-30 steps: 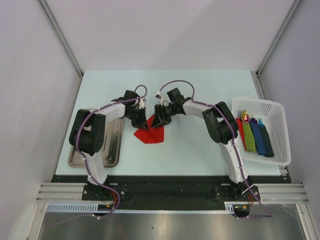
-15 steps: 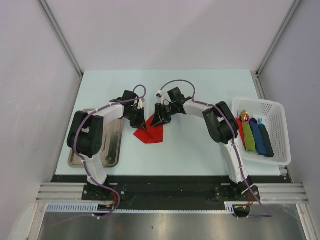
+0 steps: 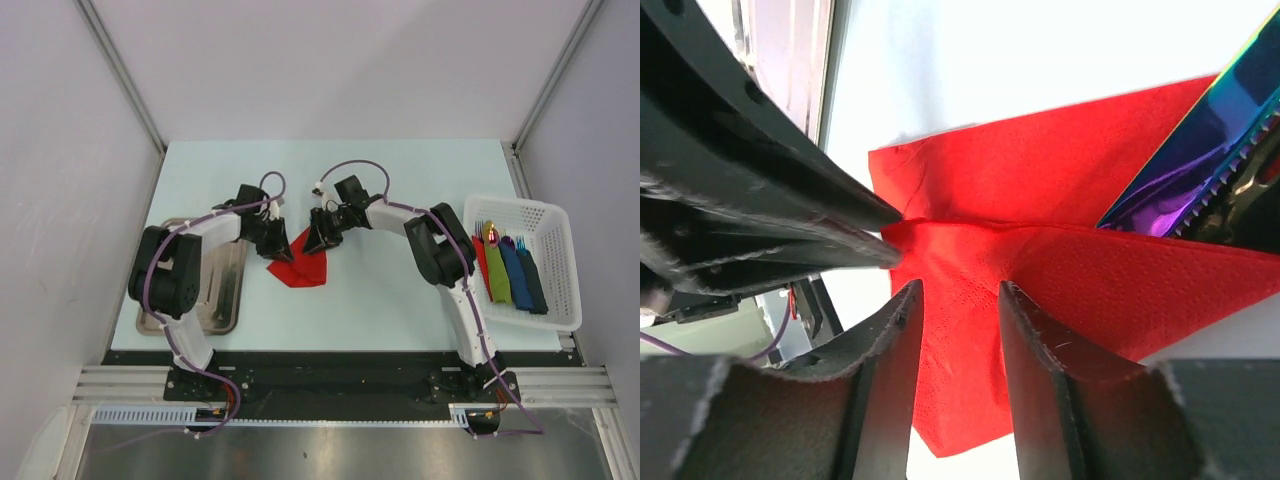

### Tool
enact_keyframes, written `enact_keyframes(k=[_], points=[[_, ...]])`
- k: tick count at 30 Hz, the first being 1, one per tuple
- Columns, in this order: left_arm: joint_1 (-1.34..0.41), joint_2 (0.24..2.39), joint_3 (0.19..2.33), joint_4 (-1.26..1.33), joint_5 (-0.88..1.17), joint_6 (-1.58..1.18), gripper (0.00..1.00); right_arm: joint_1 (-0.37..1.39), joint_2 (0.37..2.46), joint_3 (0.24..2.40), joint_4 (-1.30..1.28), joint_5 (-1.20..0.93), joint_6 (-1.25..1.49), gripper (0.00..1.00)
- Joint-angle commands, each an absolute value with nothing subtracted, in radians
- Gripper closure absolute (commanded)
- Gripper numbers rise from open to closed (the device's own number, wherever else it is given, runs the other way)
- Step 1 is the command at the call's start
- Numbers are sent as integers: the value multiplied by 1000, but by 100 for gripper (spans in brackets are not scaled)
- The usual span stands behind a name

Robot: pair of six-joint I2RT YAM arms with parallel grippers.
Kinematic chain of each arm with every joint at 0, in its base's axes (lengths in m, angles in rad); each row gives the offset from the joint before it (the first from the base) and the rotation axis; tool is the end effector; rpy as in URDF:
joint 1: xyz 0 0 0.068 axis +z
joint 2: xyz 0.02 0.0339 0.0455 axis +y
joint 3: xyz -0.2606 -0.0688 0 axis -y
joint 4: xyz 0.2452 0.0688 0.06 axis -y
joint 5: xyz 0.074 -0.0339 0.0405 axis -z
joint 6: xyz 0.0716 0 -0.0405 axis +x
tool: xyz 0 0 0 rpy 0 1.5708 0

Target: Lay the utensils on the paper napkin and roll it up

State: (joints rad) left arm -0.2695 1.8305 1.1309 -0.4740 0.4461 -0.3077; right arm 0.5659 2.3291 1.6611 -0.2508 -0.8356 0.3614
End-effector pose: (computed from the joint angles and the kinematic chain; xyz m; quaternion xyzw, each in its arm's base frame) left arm 0.3453 -0.1274 0.1256 0.0254 0.9567 -0.2626 0.1227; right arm 0.3960 0.3145 0.1009 -0.2176 0.8481 0.4747 0.0899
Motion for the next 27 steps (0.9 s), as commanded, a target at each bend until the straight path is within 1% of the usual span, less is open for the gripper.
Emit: enact_keyframes(k=[1,2,3,5,6,8,11,12,14,15,16,18,21,23,25,26,27], points=[[-206,1681,1030,-325,575,-290,66,566,2378,1671,-281,-792,321,59],[-204,1658,1025,-316,645,-287,63,565,2379,1669,-279,-792,321,60],[-206,1651,1029,-324,659,-273,61,565,2384,1664,-276,-792,324,61],[-204,1634,1005,-270,757,-296,61,566,2387,1663,-270,-785,330,63],[-210,1635,997,-253,781,-310,63,566,2390,1658,-267,-781,336,66],[-221,1649,980,-203,825,-351,65,568,2394,1658,-264,-773,341,68],[-258,1701,992,-183,850,-367,73,566,2399,1654,-265,-759,344,70],[-271,1730,994,-178,845,-376,78,565,2401,1654,-265,-758,345,71],[-281,1759,988,-144,845,-408,81,560,2407,1654,-265,-756,351,71],[-284,1775,985,-138,842,-414,85,558,2408,1654,-265,-755,356,71],[-285,1799,973,-132,838,-419,86,555,2408,1654,-261,-753,356,71],[-291,1816,956,-109,831,-430,89,552,2410,1654,-255,-752,360,72],[-295,1848,928,-124,796,-422,91,549,2408,1654,-244,-755,364,74],[-295,1876,916,-150,743,-416,93,549,2407,1652,-241,-756,367,74],[-288,1896,905,-170,713,-416,96,551,2404,1651,-235,-758,367,75],[-288,1916,904,-192,684,-414,99,552,2402,1648,-232,-758,367,75],[-285,1925,902,-196,680,-413,100,552,2399,1651,-230,-758,367,75]])
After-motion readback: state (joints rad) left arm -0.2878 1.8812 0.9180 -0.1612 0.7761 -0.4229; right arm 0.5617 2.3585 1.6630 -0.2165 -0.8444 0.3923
